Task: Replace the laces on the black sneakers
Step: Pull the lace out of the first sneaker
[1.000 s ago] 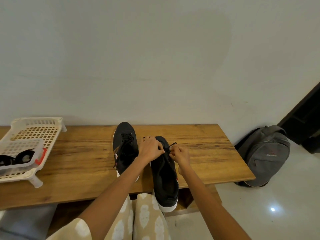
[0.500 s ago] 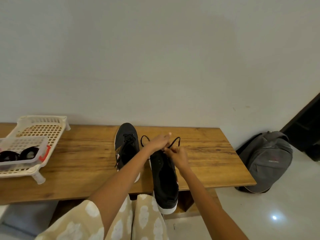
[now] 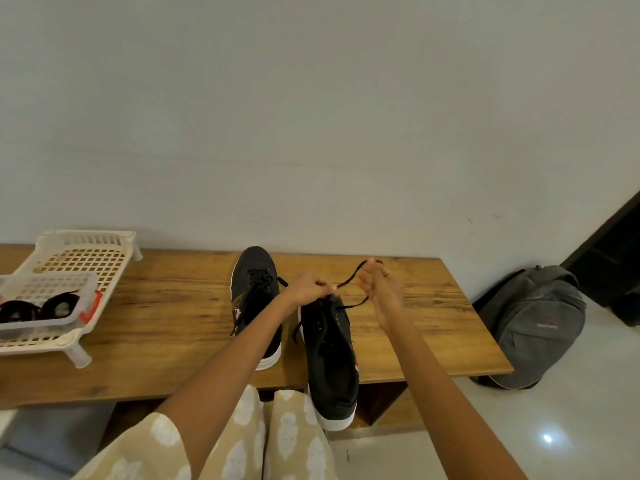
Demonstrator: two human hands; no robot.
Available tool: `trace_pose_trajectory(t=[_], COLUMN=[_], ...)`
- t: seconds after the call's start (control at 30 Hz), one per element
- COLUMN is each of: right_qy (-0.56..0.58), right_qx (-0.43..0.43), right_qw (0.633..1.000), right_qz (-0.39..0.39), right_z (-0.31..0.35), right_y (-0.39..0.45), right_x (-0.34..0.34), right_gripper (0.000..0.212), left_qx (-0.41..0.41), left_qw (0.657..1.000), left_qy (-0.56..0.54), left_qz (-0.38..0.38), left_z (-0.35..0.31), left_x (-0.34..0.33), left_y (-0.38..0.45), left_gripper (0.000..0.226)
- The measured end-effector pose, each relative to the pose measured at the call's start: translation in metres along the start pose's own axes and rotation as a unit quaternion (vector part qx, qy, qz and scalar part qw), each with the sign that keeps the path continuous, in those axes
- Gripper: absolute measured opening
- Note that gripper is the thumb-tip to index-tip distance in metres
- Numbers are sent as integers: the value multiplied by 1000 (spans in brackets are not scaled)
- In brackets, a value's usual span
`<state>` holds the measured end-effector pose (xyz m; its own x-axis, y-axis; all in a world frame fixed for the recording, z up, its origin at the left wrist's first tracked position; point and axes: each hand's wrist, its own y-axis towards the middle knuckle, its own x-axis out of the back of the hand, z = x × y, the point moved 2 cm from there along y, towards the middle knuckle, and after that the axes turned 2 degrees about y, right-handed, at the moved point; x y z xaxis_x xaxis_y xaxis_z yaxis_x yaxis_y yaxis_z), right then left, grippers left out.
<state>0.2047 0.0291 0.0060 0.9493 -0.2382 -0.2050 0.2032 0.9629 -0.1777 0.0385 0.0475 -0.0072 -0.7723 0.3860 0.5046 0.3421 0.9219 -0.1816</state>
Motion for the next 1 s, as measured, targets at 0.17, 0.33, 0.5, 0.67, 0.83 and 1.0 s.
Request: trace_pose_trajectory(t=[0.17,0.33,0.5,0.67,0.83,1.0], right_qy=[-241,-343,-335,-131,-38,102], right_qx=[-5,69,106,58,64,97], right_qw=[956,928,931,990,996,986], right_qz=[165,124,102,1,-55,-92], right_z=[-41,-36,-29,-16,9,27], right_y=[-23,-19,-10,-6,9,16], right_x=[-6,-18,-21,-13,-3,3], right_gripper=[28,16,17,17,13,21], left_qx=[-25,-26,27,5,-26,-36], left_qw=[996,996,997,999,997,993], left_qy=[-50,-17,-13,41,74,112], left_qz=[-74,-89,-69,2,1,-3], left_z=[-24,-23,6,6,11,11], left_x=[1,-5,-4,-5,-8,-8], left_y=[6,7,6,6,5,4], left_gripper=[19,29,41,35,25,20])
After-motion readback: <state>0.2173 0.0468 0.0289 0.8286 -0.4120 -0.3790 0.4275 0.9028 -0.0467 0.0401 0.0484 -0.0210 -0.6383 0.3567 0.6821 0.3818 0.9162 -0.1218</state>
